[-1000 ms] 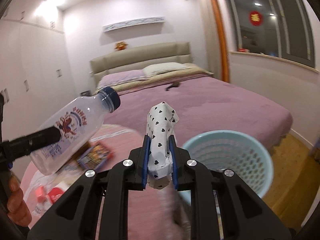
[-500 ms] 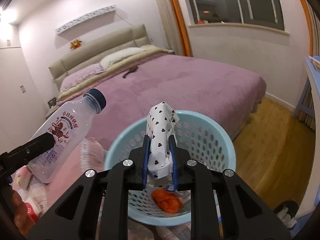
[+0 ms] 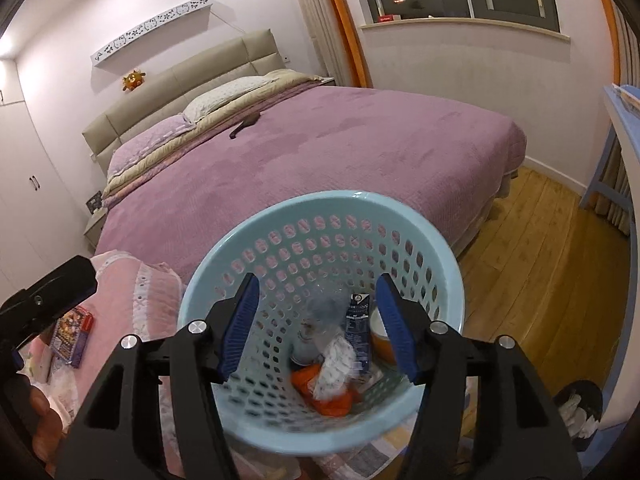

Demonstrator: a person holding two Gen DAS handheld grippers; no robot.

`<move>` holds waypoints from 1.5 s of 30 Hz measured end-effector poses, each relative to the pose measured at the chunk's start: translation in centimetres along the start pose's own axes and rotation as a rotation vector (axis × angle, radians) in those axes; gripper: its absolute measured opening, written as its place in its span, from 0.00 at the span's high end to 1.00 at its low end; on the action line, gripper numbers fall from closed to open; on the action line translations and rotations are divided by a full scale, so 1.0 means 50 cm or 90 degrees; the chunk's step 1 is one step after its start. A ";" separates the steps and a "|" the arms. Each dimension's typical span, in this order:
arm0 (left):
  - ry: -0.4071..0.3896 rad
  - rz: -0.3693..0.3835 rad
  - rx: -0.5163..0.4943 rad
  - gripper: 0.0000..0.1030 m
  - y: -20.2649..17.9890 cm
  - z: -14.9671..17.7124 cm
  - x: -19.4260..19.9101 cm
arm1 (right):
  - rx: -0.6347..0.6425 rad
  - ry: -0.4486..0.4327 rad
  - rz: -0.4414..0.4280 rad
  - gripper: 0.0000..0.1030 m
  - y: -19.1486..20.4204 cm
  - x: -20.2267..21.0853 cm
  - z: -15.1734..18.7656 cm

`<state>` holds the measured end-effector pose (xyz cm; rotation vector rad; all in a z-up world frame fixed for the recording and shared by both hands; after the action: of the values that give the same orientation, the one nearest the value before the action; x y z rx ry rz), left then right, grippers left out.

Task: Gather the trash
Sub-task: 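Carry the bottle and tissue over the blue basket and release both, then grasp the pink drink bottle with the left tool while the right tool grasps the card box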

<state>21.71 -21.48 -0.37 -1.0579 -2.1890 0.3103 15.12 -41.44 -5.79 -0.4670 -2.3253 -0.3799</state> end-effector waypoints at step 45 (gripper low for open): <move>-0.108 -0.231 0.090 0.29 0.294 0.069 0.567 | 0.269 -0.071 -0.175 0.45 0.505 0.236 0.123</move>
<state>15.76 9.84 3.45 -0.5594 -2.4162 0.3924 14.45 -13.88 1.65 0.0396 -2.4949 0.0172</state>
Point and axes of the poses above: each gripper's, at about its wrist camera, not at the fingertips, and x roughly against the way its jaws point, y to its left, z to its underside, the point moved 4 cm from there along -x, roughly the way its jaws point, and after that the axes turned 14 degrees about z, right-handed, at the moved point
